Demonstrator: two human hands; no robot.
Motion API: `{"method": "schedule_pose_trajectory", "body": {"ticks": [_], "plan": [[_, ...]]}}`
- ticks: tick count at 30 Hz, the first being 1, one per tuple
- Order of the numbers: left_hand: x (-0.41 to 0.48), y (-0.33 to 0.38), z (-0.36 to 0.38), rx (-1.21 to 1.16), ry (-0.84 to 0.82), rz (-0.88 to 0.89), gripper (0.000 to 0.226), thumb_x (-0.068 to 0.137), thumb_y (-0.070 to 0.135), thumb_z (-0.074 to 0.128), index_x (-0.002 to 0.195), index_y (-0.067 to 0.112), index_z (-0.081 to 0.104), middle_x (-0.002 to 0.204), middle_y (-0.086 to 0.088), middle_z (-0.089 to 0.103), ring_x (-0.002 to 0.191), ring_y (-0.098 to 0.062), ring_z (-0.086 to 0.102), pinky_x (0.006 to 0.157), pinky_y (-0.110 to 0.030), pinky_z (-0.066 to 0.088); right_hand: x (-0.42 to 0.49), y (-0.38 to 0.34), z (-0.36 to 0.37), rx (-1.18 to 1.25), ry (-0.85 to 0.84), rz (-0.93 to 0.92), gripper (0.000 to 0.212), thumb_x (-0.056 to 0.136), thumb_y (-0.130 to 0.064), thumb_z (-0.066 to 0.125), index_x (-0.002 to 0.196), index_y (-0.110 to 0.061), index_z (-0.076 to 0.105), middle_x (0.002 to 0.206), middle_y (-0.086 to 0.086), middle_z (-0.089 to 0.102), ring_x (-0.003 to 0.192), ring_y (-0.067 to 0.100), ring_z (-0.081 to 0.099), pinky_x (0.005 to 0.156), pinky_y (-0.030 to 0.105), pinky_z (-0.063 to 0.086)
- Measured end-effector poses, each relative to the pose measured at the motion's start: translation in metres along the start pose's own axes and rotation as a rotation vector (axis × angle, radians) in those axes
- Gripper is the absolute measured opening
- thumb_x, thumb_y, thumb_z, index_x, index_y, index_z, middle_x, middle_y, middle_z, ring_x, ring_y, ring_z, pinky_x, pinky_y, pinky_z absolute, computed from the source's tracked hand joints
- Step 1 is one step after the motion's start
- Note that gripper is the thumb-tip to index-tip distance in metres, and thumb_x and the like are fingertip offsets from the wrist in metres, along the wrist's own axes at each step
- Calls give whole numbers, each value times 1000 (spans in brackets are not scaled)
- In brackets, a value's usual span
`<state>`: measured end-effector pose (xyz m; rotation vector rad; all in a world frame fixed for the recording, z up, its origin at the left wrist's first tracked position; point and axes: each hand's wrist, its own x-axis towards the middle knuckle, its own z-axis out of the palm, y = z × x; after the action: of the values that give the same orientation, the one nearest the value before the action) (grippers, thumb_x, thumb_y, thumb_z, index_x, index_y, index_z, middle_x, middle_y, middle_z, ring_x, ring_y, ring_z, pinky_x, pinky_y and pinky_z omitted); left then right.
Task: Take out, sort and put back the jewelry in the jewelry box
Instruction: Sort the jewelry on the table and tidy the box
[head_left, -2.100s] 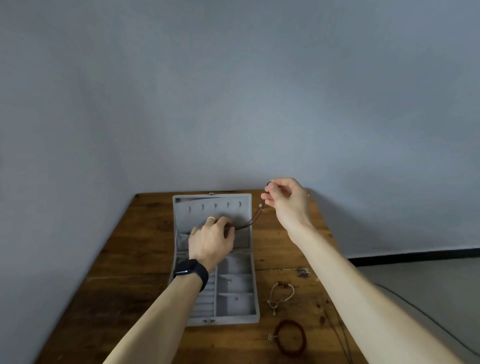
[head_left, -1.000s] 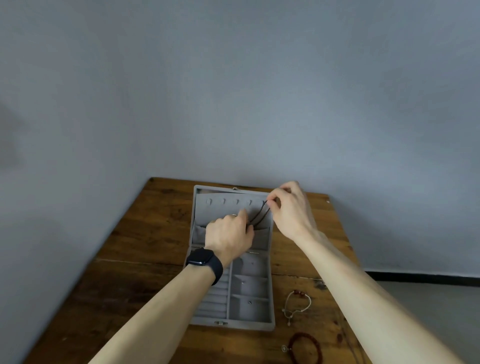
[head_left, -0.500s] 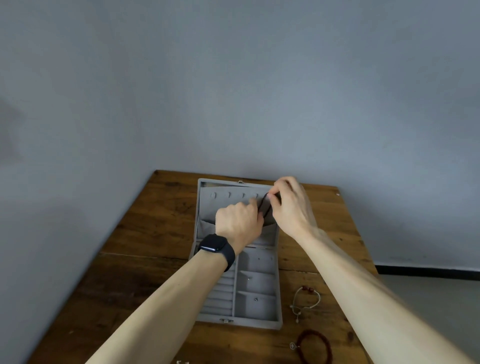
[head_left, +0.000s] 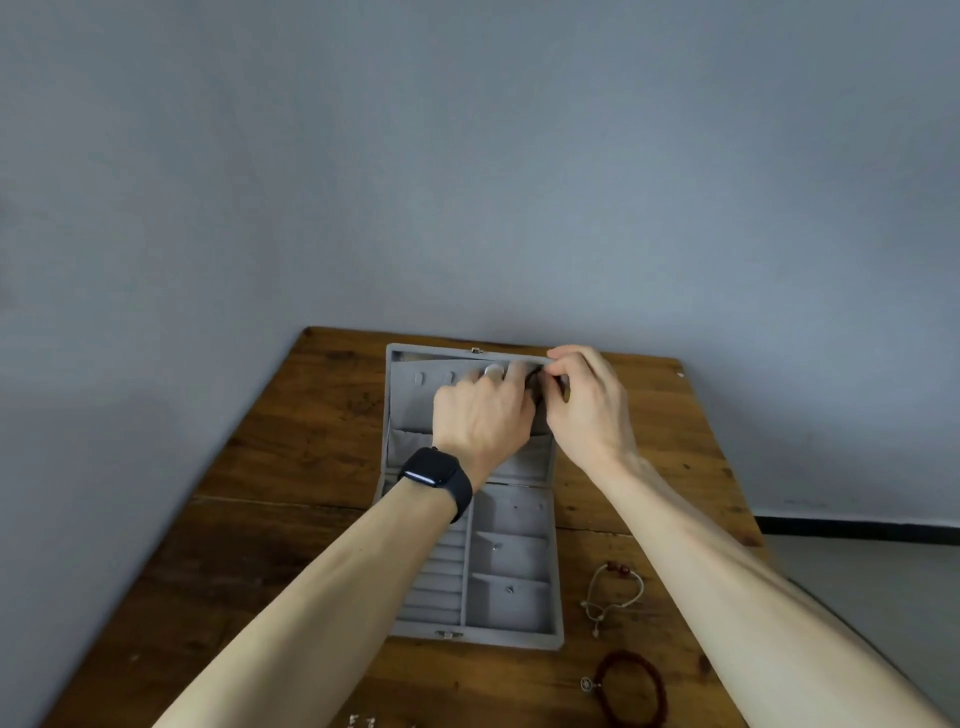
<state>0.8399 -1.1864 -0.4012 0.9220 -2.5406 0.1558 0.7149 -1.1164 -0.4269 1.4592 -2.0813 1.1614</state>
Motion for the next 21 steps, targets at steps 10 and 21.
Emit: {"method": "schedule_pose_trajectory", "body": {"ticks": [10, 21], "plan": [[33, -27, -8, -121, -181, -44, 44, 93, 60, 52, 123, 29, 62, 108, 3, 69, 111, -23, 60, 106, -50, 24, -1, -3, -2, -18, 46, -50, 7, 83, -1, 71, 82, -6, 66, 111, 8, 65, 88, 28, 66, 78, 30, 52], [32, -37, -13, -159, -216, 37, 51, 91, 55, 59, 134, 27, 55, 120, 1, 65, 115, -23, 58, 104, -43, 35, -43, -11, -10, 151, -66, 220, 33, 87, -18, 75, 112, -13, 54, 138, 5, 48, 108, 18, 60, 82, 28, 52]]}}
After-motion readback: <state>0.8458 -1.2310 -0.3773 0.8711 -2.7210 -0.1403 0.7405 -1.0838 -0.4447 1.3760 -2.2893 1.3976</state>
